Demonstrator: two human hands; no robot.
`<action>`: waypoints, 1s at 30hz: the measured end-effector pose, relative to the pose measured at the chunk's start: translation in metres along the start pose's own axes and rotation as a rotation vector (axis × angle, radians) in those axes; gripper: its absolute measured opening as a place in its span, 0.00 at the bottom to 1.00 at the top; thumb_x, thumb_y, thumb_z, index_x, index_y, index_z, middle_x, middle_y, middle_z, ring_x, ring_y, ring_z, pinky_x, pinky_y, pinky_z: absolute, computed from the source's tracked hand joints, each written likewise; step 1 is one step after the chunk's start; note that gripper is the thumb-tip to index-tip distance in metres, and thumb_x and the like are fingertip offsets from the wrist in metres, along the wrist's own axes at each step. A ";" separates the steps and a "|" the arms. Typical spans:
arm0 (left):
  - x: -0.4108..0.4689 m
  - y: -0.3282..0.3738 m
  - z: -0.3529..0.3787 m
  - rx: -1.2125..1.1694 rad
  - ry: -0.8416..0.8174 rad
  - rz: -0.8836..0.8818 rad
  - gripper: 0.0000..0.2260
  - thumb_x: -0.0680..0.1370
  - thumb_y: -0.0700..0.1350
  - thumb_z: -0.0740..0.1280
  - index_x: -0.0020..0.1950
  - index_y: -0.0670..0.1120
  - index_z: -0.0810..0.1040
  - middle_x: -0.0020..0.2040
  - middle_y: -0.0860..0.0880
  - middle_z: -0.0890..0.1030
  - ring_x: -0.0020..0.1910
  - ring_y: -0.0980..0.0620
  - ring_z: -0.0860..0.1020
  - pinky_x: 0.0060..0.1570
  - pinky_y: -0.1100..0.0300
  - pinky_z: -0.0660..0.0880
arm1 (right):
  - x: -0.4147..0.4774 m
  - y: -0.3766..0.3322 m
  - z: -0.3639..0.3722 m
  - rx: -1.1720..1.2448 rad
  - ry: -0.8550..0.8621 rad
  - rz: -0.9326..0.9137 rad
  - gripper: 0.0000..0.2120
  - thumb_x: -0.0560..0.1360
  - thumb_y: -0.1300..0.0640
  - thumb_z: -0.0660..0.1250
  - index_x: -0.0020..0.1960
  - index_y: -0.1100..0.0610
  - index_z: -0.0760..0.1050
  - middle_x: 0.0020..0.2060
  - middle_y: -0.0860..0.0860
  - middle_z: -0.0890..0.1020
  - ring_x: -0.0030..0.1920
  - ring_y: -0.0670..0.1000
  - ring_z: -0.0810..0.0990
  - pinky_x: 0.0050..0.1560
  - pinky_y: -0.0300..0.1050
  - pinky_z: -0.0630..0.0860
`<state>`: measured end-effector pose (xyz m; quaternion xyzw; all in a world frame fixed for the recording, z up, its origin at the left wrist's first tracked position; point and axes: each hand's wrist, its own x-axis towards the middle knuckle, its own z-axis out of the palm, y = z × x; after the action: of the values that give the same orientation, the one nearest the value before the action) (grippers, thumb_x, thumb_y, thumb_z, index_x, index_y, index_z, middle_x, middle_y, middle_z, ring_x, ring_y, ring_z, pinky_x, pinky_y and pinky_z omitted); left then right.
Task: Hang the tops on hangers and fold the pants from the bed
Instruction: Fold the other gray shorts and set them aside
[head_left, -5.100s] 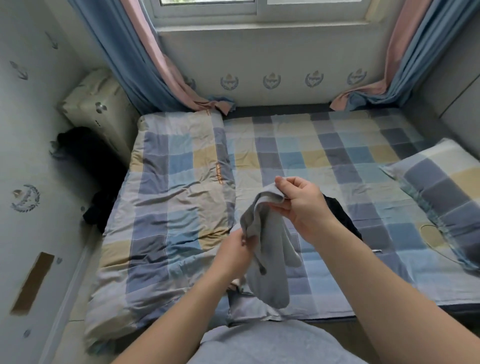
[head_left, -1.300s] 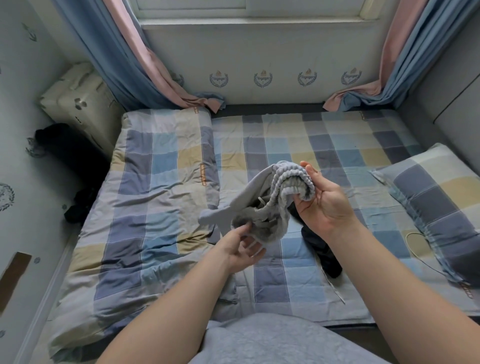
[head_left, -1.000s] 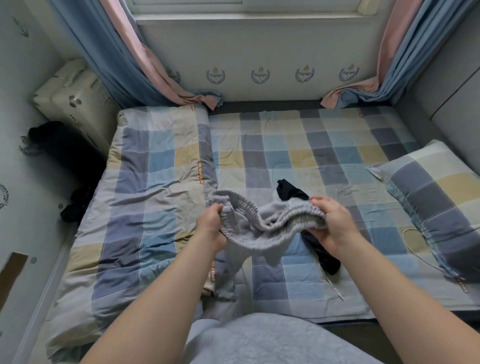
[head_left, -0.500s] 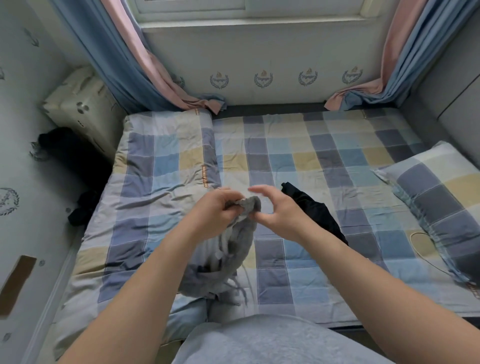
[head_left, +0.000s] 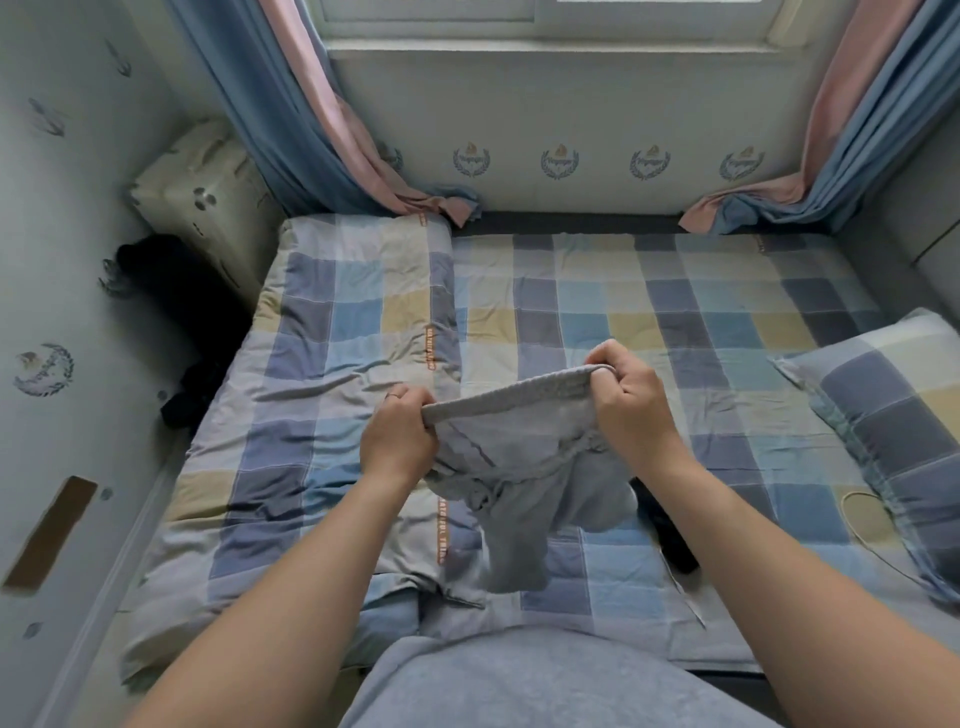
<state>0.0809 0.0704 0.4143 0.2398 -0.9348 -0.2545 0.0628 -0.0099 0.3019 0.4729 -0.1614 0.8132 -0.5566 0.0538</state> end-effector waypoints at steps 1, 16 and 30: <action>-0.002 -0.005 0.006 0.019 -0.004 -0.042 0.07 0.75 0.35 0.62 0.45 0.48 0.74 0.51 0.46 0.76 0.51 0.42 0.75 0.45 0.51 0.72 | 0.001 0.007 -0.007 -0.027 -0.004 0.013 0.08 0.73 0.57 0.58 0.38 0.48 0.73 0.26 0.41 0.72 0.27 0.41 0.67 0.27 0.34 0.63; -0.014 -0.059 0.013 0.066 -0.001 -0.324 0.08 0.74 0.34 0.63 0.46 0.46 0.70 0.50 0.44 0.73 0.45 0.40 0.74 0.42 0.50 0.72 | -0.018 0.088 -0.062 -0.574 0.043 0.067 0.13 0.73 0.68 0.66 0.38 0.52 0.72 0.35 0.49 0.75 0.39 0.57 0.74 0.38 0.53 0.72; 0.026 -0.086 -0.028 -0.401 -0.058 -0.694 0.09 0.79 0.36 0.59 0.43 0.44 0.76 0.45 0.39 0.80 0.32 0.41 0.83 0.27 0.55 0.80 | 0.012 0.105 -0.106 -0.664 0.138 0.465 0.08 0.74 0.64 0.59 0.46 0.53 0.72 0.42 0.59 0.81 0.40 0.62 0.82 0.42 0.59 0.82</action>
<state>0.1010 -0.0194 0.3944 0.5171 -0.7315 -0.4444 -0.0078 -0.0704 0.4269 0.4169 0.0559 0.9652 -0.2462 0.0684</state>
